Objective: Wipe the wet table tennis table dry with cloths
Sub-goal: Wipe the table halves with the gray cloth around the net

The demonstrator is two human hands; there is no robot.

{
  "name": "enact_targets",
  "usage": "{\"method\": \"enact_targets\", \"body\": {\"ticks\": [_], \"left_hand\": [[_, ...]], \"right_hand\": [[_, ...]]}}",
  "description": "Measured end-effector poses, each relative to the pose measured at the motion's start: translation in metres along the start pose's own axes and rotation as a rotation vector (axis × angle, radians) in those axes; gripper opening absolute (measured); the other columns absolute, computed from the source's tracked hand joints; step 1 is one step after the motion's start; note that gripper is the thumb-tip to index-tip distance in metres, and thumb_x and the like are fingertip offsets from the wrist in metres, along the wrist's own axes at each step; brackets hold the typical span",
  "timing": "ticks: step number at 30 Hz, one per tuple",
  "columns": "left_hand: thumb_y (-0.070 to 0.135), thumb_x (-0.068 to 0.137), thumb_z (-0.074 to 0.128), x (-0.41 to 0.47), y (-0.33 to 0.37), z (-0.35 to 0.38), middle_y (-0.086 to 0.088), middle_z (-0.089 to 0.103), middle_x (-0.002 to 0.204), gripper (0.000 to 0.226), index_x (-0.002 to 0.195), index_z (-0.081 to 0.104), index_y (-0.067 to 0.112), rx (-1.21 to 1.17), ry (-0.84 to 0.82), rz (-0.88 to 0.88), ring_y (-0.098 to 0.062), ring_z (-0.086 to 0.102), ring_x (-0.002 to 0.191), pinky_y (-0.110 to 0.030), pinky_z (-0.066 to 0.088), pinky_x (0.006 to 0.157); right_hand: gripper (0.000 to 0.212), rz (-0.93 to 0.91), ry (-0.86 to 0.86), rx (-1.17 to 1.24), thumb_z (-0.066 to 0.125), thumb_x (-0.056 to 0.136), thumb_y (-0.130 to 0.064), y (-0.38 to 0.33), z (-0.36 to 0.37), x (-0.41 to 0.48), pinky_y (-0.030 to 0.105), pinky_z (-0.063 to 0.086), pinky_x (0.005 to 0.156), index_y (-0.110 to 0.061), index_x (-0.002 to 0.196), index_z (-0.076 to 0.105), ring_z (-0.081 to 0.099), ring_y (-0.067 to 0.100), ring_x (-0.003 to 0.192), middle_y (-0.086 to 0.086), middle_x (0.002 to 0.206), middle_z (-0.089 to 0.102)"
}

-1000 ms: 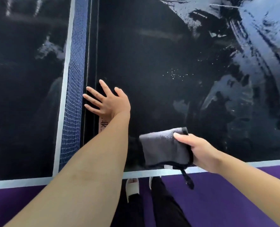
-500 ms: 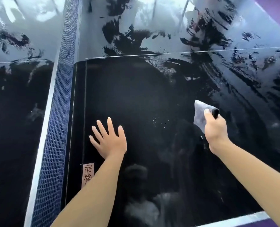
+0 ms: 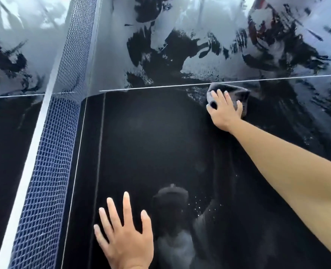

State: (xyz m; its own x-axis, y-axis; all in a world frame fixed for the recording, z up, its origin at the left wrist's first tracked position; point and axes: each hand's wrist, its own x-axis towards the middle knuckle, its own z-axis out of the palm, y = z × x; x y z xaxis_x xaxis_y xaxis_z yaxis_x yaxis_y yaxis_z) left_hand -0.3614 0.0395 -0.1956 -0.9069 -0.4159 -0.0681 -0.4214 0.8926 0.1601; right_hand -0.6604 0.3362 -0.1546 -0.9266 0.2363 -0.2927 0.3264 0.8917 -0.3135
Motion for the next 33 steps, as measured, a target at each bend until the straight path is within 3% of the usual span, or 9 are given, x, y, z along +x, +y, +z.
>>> {"method": "enact_targets", "body": {"ticks": [2, 4, 9, 17, 23, 28, 33], "left_hand": [[0.059, 0.089, 0.032, 0.002, -0.001, 0.001, -0.005, 0.027, 0.164, 0.07, 0.156, 0.03, 0.039, 0.01, 0.006, 0.007, -0.03, 0.023, 0.151, -0.056, 0.015, 0.121], [0.058, 0.088, 0.034, 0.002, -0.001, 0.003, -0.006, 0.027, 0.164, 0.071, 0.155, 0.03, 0.038, 0.002, 0.016, 0.005, -0.031, 0.024, 0.151, -0.056, 0.014, 0.12], [0.059, 0.091, 0.03, 0.004, 0.001, 0.0, -0.005, 0.022, 0.166, 0.07, 0.157, 0.023, 0.039, 0.023, 0.004, 0.001, -0.03, 0.018, 0.153, -0.057, 0.016, 0.122], [0.061, 0.093, 0.022, 0.0, 0.0, -0.003, -0.002, 0.011, 0.169, 0.068, 0.158, 0.012, 0.042, 0.054, -0.036, -0.022, -0.025, 0.004, 0.156, -0.052, 0.006, 0.124], [0.061, 0.094, 0.02, 0.0, 0.002, -0.004, -0.001, 0.01, 0.169, 0.067, 0.158, 0.011, 0.043, 0.051, -0.044, -0.03, -0.025, 0.003, 0.156, -0.053, 0.006, 0.124], [0.06, 0.095, 0.02, 0.001, 0.003, -0.004, -0.001, 0.01, 0.169, 0.067, 0.159, 0.013, 0.042, 0.064, -0.056, -0.032, -0.025, 0.004, 0.155, -0.053, 0.008, 0.124], [0.061, 0.094, 0.016, 0.001, 0.003, -0.008, -0.002, 0.009, 0.169, 0.068, 0.159, 0.012, 0.041, 0.043, -0.065, -0.028, -0.026, 0.003, 0.155, -0.054, 0.005, 0.124]], "right_hand": [[0.059, -0.068, -0.049, -0.104, 0.024, 0.103, -0.051, -0.022, 0.009, 0.022, 0.05, -0.008, 0.12, -0.037, 0.158, 0.007, -0.009, 0.008, 0.152, -0.014, 0.166, -0.004], [0.058, -0.153, -0.112, -0.1, 0.024, 0.103, -0.051, -0.049, 0.007, 0.038, 0.049, -0.011, 0.12, -0.04, 0.158, 0.006, -0.011, 0.007, 0.152, -0.015, 0.166, -0.007], [0.055, -0.451, -0.221, -0.127, 0.031, 0.103, -0.049, -0.086, 0.017, 0.028, 0.046, -0.013, 0.12, -0.045, 0.155, 0.012, -0.009, 0.004, 0.151, -0.017, 0.166, 0.0], [0.049, -0.734, -0.514, 0.021, 0.04, 0.105, -0.034, -0.049, 0.032, -0.084, 0.037, -0.019, 0.118, -0.048, 0.151, 0.029, -0.009, -0.007, 0.148, -0.025, 0.162, 0.01], [0.042, -0.746, -0.71, 0.262, 0.045, 0.104, -0.03, -0.006, 0.048, -0.189, 0.041, -0.016, 0.12, -0.043, 0.143, 0.047, -0.003, -0.012, 0.146, -0.031, 0.157, 0.025], [0.044, -0.727, -0.767, 0.268, 0.042, 0.102, -0.036, 0.029, 0.064, -0.28, 0.046, -0.014, 0.121, -0.044, 0.146, 0.043, -0.006, -0.011, 0.147, -0.033, 0.157, 0.022], [0.046, -0.647, -0.87, 0.277, 0.042, 0.104, -0.03, 0.05, 0.071, -0.356, 0.04, -0.016, 0.121, -0.046, 0.147, 0.039, -0.009, -0.015, 0.144, -0.037, 0.155, 0.019]]}}
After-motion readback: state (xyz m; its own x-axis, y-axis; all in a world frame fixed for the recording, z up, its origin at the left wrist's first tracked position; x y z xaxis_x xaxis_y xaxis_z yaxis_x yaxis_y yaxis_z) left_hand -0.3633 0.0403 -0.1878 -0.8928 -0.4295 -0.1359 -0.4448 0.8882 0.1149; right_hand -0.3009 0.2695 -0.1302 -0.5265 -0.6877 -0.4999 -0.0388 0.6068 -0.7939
